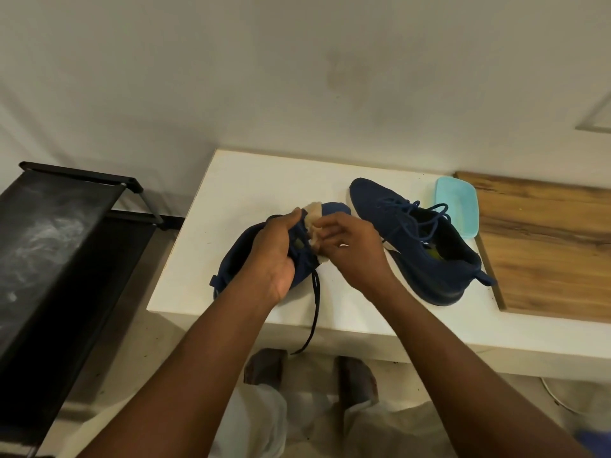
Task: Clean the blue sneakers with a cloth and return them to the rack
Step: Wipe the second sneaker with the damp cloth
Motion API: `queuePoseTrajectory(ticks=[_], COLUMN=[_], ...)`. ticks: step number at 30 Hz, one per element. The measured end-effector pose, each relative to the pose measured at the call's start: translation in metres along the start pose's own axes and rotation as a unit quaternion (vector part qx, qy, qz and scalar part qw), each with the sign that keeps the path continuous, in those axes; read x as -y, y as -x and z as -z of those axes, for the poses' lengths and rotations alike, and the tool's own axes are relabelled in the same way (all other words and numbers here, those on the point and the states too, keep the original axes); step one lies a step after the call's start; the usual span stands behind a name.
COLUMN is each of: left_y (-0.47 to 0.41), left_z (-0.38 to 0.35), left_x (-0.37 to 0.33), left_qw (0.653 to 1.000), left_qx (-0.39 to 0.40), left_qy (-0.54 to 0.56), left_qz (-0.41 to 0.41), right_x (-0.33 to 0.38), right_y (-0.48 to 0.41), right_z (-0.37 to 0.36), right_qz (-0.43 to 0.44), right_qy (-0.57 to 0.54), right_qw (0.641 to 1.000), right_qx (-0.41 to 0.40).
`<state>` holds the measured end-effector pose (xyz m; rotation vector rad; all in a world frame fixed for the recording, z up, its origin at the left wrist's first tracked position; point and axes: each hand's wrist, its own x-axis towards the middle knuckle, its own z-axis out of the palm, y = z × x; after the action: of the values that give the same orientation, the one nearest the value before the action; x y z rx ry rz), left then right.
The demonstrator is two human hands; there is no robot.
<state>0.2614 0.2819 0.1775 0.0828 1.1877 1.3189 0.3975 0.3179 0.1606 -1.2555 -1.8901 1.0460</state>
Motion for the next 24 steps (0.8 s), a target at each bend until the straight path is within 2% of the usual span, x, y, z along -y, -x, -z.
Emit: queuePoseTrajectory(ticks=[1, 3, 6, 8, 11, 14, 18, 21, 23, 24], left_y=[-0.001, -0.001, -0.007, -0.008, -0.006, -0.008, -0.013, -0.012, -0.011, -0.012], left_z=[0.000, 0.000, 0.000, 0.000, 0.000, 0.000, 0.007, 0.012, 0.012, 0.012], left_x=[0.000, 0.000, 0.002, 0.003, 0.002, 0.001, -0.003, -0.006, -0.007, -0.006], left_qw=[1.000, 1.000, 0.998, 0.997, 0.998, 0.998, 0.997, 0.999, 0.999, 0.999], left_qx=[0.001, -0.006, -0.012, -0.019, -0.019, -0.022, -0.036, -0.022, -0.007, -0.004], left_qy=[0.001, -0.018, -0.068, -0.079, -0.061, -0.060, -0.064, -0.036, -0.029, -0.033], left_qz=[-0.001, -0.007, -0.009, -0.011, -0.003, 0.002, -0.005, 0.034, 0.040, 0.035], right_x=[-0.003, -0.014, -0.027, -0.032, -0.036, -0.028, 0.002, 0.008, -0.001, -0.008], right_y=[-0.002, -0.005, -0.008, -0.007, -0.006, 0.000, 0.010, 0.007, 0.003, -0.001], right_z=[0.003, 0.004, 0.000, 0.001, 0.009, 0.005, -0.009, 0.001, 0.007, 0.008], right_qz=[-0.009, 0.026, 0.091, 0.064, -0.013, 0.004, 0.052, -0.014, -0.047, -0.040], right_qy=[-0.001, 0.101, 0.232, 0.287, 0.343, 0.295, 0.143, -0.028, -0.062, -0.013], right_qw=[1.000, 0.994, 0.966, 0.954, 0.939, 0.954, 0.987, 0.991, 0.991, 0.996], right_qx=[-0.001, 0.016, 0.063, 0.051, -0.030, -0.055, 0.059, 0.128, 0.111, 0.074])
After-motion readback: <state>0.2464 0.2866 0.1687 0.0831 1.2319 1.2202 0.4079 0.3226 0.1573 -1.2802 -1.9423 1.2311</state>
